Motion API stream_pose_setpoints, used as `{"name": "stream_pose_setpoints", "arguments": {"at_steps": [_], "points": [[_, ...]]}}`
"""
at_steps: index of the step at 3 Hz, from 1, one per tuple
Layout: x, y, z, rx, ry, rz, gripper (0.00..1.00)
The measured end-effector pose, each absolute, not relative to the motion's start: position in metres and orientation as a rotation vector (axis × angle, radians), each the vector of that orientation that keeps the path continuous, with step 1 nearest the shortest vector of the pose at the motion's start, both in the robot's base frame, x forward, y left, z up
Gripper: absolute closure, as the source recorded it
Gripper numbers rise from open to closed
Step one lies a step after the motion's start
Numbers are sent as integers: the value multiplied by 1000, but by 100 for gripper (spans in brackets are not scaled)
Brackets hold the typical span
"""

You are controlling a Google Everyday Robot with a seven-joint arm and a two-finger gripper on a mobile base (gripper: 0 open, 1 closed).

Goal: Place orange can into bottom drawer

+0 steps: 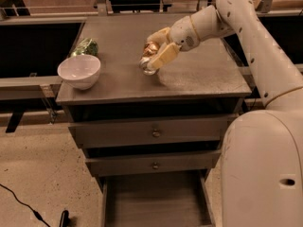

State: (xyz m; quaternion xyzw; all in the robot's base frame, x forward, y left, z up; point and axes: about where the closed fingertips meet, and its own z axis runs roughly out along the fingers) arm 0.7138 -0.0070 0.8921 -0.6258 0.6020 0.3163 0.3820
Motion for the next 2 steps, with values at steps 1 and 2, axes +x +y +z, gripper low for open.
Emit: {"name": "stream_pose_setpoints", "arguments": {"at_steps": [1, 2], "points": [[656, -41, 939, -1664, 1381, 840, 95], [587, -96, 983, -1678, 1432, 686, 100]]}}
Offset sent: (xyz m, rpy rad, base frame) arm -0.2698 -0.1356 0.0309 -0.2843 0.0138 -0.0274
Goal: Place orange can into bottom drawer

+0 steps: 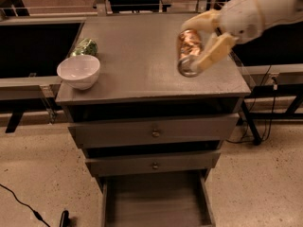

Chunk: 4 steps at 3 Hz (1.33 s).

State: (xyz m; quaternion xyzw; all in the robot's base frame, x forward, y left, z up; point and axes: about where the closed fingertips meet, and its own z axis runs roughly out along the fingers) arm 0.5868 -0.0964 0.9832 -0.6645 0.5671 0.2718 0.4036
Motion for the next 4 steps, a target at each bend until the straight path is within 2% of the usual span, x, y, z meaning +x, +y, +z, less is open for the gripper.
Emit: {"name": "stream_pose_setpoints", "arguments": {"at_steps": [1, 3, 4], "points": [[506, -132, 990, -1683, 1571, 552, 100], [513, -147, 955, -1614, 1634, 548, 100], [494, -192, 875, -1539, 1763, 531, 100]]}}
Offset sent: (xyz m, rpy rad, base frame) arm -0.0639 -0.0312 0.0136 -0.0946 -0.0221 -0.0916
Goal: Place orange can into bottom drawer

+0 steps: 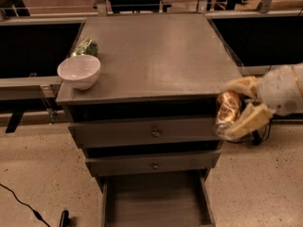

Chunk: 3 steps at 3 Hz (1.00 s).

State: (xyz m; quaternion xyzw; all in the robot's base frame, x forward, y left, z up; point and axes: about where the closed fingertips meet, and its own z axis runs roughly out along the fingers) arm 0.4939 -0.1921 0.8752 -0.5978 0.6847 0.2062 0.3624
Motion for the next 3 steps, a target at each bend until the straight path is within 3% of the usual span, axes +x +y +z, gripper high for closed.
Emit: {"name": "stream_pose_setpoints", "arguments": {"at_steps": [1, 3], "points": [[470, -192, 837, -1543, 1827, 596, 100], [477, -208, 806, -1506, 1921, 617, 100]]}}
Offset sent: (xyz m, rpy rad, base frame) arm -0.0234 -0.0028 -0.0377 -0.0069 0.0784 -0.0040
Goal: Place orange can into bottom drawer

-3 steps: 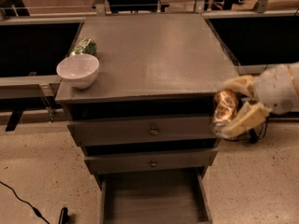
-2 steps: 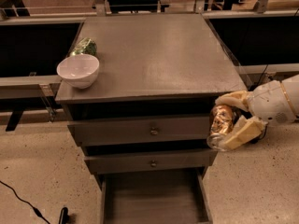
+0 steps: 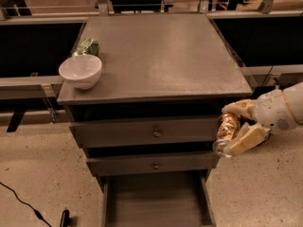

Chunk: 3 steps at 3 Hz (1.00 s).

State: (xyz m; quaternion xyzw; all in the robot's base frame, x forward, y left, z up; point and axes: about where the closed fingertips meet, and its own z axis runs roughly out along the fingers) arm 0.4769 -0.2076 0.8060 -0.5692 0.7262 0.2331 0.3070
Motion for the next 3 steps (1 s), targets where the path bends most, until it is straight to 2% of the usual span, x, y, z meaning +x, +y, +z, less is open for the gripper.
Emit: {"name": "stream_pose_setpoints", "arguments": {"at_steps": [2, 3], "points": [[456, -226, 672, -1332, 1890, 816, 100], [452, -235, 634, -1339, 1931, 851, 100]]}}
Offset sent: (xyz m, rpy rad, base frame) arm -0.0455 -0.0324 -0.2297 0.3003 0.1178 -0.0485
